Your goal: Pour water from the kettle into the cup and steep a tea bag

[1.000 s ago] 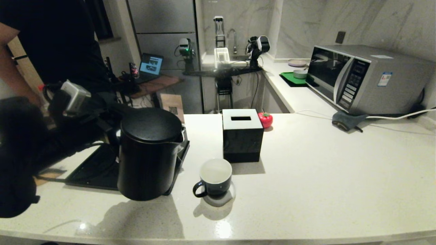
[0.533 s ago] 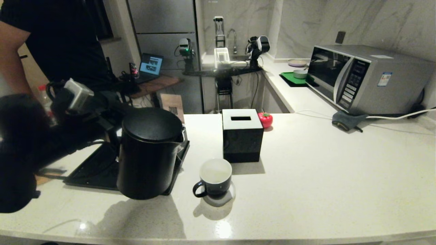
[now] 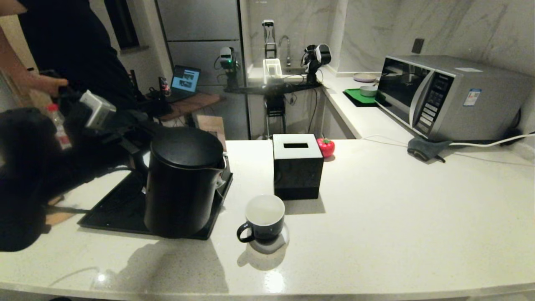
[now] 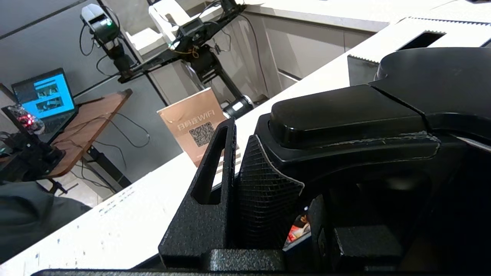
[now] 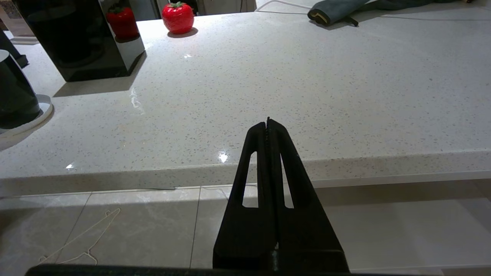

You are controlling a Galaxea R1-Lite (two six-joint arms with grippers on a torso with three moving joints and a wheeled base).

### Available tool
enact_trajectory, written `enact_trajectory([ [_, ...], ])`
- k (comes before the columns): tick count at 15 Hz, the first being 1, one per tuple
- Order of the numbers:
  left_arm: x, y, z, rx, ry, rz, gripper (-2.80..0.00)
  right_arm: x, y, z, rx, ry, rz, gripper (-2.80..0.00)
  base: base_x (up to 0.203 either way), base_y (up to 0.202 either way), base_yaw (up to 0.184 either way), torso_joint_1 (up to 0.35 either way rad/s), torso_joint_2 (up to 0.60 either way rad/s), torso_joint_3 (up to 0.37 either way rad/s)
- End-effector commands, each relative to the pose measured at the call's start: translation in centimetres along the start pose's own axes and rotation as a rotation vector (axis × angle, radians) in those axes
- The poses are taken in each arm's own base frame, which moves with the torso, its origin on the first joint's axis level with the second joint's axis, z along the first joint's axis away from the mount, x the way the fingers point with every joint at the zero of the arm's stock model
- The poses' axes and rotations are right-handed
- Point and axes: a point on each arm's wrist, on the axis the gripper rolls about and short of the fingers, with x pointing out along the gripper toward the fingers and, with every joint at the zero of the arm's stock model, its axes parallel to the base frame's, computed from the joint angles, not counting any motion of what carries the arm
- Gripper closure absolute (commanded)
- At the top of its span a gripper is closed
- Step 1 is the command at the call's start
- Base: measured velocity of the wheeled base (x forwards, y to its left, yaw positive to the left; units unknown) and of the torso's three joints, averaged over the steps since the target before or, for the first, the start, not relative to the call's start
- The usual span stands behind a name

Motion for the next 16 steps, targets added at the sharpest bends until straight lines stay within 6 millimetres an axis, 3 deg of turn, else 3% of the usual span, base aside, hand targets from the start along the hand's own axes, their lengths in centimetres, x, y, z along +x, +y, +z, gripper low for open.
enact_trajectory([
  [1, 0.2, 0.0, -0.2, 0.013, -0.001, -0.004, 0.00, 0.0, 0.0, 0.0, 0.000, 0.001, 0.000, 0.00, 0.000, 0.000, 0.000, 0.000, 0.00, 0.000],
  [16, 1.5, -0.8, -0.4, 0.086, 0.036, -0.063, 0.00, 0.0, 0.0, 0.0, 0.000, 0.000, 0.000, 0.00, 0.000, 0.000, 0.000, 0.000, 0.00, 0.000],
])
